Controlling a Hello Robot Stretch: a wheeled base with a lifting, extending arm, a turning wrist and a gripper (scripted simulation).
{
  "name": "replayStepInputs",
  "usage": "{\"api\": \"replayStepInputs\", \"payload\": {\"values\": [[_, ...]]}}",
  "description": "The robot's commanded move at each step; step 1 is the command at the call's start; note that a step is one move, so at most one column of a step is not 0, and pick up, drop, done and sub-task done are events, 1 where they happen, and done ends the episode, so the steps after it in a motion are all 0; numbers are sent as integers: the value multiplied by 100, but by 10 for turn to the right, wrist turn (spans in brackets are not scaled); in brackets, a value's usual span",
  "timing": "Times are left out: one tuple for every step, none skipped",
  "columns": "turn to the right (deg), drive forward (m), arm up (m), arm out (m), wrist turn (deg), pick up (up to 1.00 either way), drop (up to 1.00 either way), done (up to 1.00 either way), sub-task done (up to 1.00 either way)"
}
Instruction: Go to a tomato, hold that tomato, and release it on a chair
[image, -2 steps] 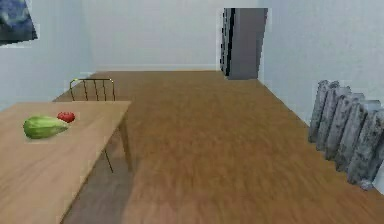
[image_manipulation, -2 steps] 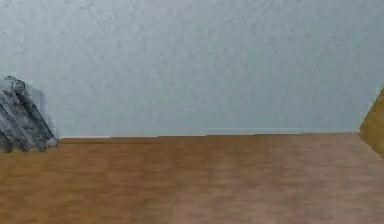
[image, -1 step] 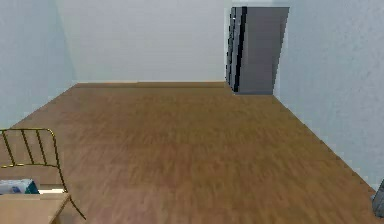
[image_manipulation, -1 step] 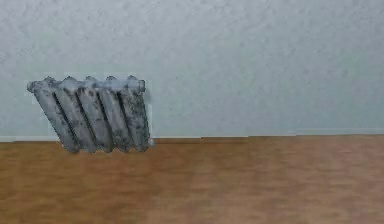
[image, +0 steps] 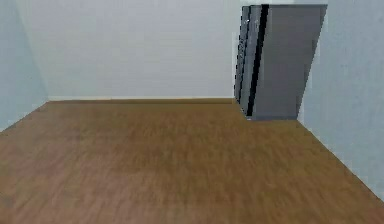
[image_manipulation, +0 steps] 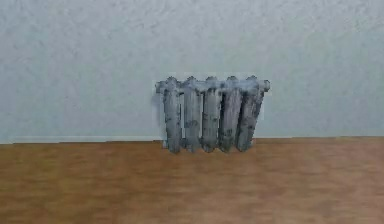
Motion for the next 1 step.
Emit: {"api": "replayStepInputs", "payload": {"values": [[-390,0,0,0,0,0,0,0,0]]}}
